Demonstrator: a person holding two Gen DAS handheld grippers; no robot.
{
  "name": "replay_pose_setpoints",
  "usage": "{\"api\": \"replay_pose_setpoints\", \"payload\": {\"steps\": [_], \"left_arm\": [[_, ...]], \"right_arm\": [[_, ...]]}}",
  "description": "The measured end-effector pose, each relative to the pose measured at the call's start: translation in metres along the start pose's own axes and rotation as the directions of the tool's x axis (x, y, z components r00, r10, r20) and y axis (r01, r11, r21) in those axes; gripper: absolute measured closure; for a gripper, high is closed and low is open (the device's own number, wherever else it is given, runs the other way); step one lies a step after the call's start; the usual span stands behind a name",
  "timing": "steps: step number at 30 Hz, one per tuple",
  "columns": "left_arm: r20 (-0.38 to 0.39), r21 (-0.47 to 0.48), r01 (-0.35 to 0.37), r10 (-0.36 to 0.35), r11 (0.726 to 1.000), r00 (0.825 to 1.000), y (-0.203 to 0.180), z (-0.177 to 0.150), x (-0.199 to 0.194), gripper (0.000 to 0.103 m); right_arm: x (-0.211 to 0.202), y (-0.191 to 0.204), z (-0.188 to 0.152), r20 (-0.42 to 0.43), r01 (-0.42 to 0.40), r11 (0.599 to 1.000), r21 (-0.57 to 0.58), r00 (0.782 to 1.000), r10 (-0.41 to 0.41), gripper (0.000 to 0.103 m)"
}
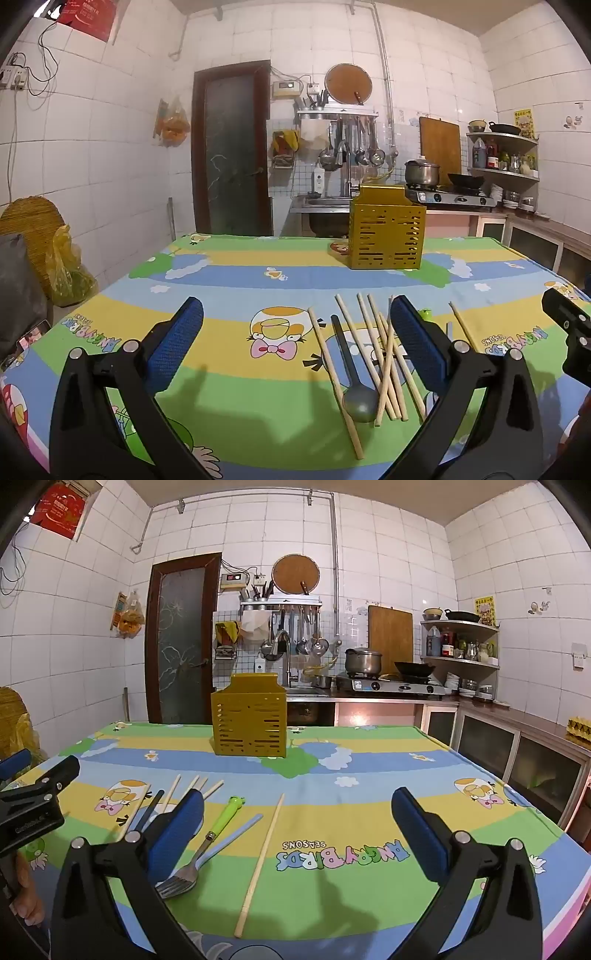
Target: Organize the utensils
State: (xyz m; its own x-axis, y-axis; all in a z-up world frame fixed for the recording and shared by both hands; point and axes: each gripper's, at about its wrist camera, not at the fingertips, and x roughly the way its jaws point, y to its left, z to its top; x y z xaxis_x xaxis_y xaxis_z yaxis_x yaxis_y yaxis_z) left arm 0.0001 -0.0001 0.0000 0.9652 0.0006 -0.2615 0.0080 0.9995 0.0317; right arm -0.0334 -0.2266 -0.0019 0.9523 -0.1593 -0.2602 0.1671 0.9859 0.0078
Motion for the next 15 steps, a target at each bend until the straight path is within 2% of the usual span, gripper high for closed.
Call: {"api": "replay_pose_setpoints", "payload": {"steps": [15], "left_arm": [[0.003, 0.000, 0.008, -0.008, 1.000, 1.000, 0.0005, 0.0012, 0.0001, 0.005]], "right_arm": [[0.0002, -0.0013, 0.0013, 0.009, -0.002, 1.000, 0.001, 1.000, 0.002, 0.004]]}}
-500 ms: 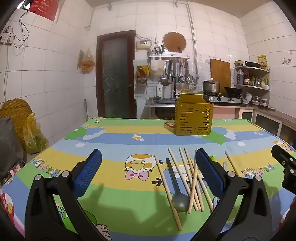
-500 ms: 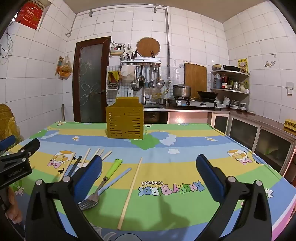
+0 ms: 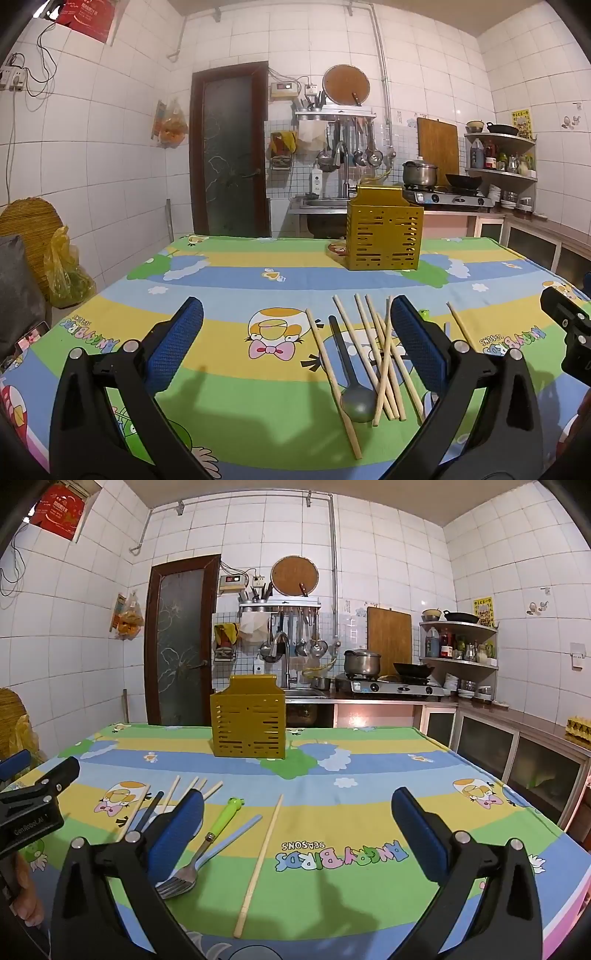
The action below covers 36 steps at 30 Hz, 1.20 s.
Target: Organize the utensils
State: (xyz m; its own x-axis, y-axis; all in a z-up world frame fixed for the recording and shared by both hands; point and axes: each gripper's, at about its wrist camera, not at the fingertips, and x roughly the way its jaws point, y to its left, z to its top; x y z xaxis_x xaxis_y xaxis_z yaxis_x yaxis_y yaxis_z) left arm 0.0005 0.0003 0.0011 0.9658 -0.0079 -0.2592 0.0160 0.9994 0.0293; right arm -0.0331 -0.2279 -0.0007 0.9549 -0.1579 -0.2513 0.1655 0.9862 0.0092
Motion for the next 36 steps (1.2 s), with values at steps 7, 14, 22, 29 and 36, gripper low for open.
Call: {"api": "replay_pose_setpoints", "payload": {"steps": [7, 14, 22, 29, 36], "left_arm": [[0.001, -0.001, 0.002, -0.002, 1.000, 1.000, -0.0035, 0.0029, -0.0027, 0.005], [0.005, -0.001, 0.002, -0.002, 1.000, 1.000, -0.0037, 0.0002, -0.0039, 0.005], [0.005, -0.001, 0.002, -0.002, 1.000, 1.000, -0.0039, 0.0004, -0.0044, 0.005], [0.007, -0.001, 0.002, -0.002, 1.000, 1.000, -0.0037, 0.0004, -0.0045, 0.005], [0.008, -0.001, 0.003, -0.003, 1.000, 1.000, -0.0042, 0.0015, -0.0074, 0.005]], "right_arm": [[-0.0015, 0.0020, -0.0022, -0.001, 0.002, 1.000, 0.001, 1.000, -0.002, 0.004], [-0.0013, 0.0008, -0.0020, -0.002, 0.001, 1.000, 0.002, 1.000, -0.001, 0.004], [-0.0008, 0.0008, -0.0007, -0.002, 0.000, 1.000, 0.003, 1.000, 0.000, 0.004], [-0.0009, 0.0008, -0.0008, -0.002, 0.000, 1.000, 0.004, 1.000, 0.000, 0.004], [-0.0010, 0.0012, -0.0008, -0.003, 0.001, 1.000, 0.002, 1.000, -0.001, 0.004]]}}
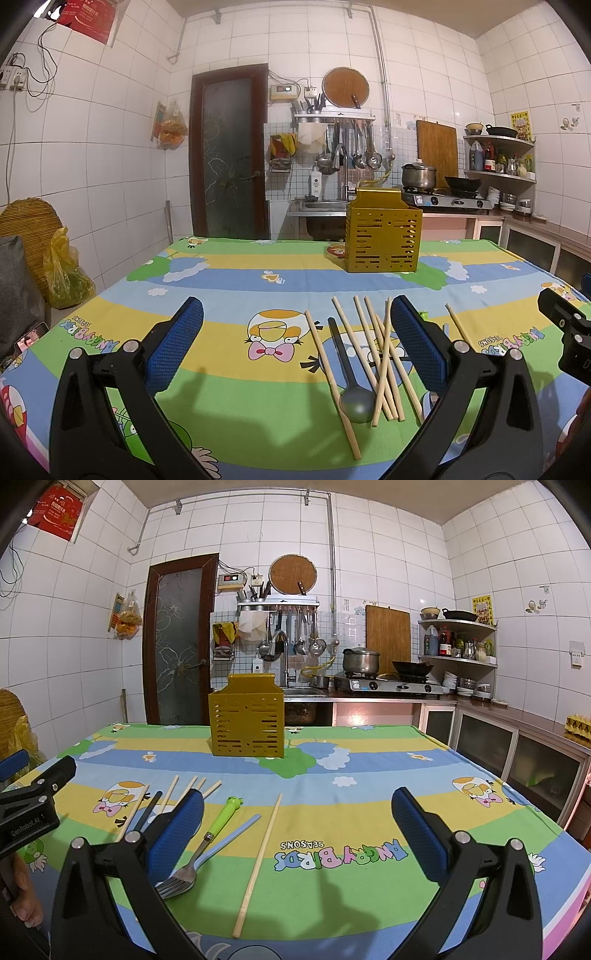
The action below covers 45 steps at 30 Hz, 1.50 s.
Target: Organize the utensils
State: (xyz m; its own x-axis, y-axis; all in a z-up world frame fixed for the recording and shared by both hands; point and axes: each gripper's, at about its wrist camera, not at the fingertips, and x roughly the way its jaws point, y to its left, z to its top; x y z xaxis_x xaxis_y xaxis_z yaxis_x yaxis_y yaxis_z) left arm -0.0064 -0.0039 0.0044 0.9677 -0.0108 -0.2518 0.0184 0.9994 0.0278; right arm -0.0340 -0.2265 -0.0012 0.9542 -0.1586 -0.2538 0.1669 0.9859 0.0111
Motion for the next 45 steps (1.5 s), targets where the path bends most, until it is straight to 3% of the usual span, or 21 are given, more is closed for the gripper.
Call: {"api": "replay_pose_setpoints", "payload": {"steps": [45], "left_arm": [[0.004, -0.003, 0.002, -0.002, 1.000, 1.000, 0.001, 0.005, -0.001, 0.005]], "right_arm": [[0.002, -0.016, -0.004, -0.007, 0.020, 1.000, 0.008, 1.000, -0.020, 0.004]]}}
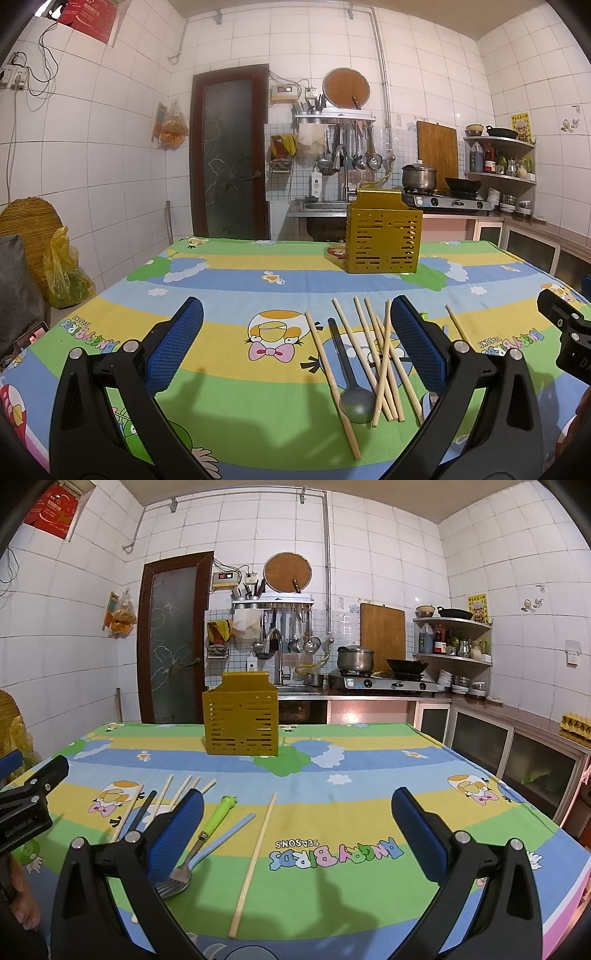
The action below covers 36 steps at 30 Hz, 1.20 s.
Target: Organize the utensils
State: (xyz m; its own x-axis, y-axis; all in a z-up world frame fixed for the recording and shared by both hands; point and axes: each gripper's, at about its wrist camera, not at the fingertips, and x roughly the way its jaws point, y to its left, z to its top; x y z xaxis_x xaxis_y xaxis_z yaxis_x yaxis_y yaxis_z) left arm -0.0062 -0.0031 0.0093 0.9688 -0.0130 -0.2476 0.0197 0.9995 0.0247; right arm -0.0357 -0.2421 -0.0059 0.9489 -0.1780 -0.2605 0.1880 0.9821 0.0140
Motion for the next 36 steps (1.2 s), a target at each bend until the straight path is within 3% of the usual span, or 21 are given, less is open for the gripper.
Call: {"api": "replay_pose_setpoints", "payload": {"steps": [13, 20, 28, 32, 36], "left_arm": [[-0.041, -0.016, 0.000, 0.000, 1.000, 0.999, 0.006, -0.001, 0.012, 0.005], [-0.156, -0.044, 0.009, -0.016, 0.999, 0.988, 0.013, 0.002, 0.039, 0.005], [-0.368, -0.048, 0.003, -0.021, 0.999, 0.930, 0.022, 0.011, 0.102, 0.005], [-0.485, -0.037, 0.013, -0.029, 0.999, 0.874, 0.023, 0.009, 0.136, 0.005], [-0.557, -0.036, 0.014, -0.032, 0.999, 0.830, 0.023, 0.002, 0.167, 0.005]], "right_arm": [[0.001, 0.004, 0.003, -0.019, 0.008, 1.000, -0.003, 1.000, -0.008, 0.004], [0.022, 0.004, 0.009, -0.111, -0.004, 1.000, 0.013, 0.994, 0.005, 0.004], [0.083, 0.010, 0.018, -0.300, -0.017, 0.999, 0.032, 0.954, 0.026, 0.004], [0.117, 0.016, 0.022, -0.381, -0.002, 1.000, 0.024, 0.925, 0.011, 0.004], [0.149, 0.019, 0.017, -0.459, 0.050, 0.999, -0.020, 0.887, -0.054, 0.004]]}}
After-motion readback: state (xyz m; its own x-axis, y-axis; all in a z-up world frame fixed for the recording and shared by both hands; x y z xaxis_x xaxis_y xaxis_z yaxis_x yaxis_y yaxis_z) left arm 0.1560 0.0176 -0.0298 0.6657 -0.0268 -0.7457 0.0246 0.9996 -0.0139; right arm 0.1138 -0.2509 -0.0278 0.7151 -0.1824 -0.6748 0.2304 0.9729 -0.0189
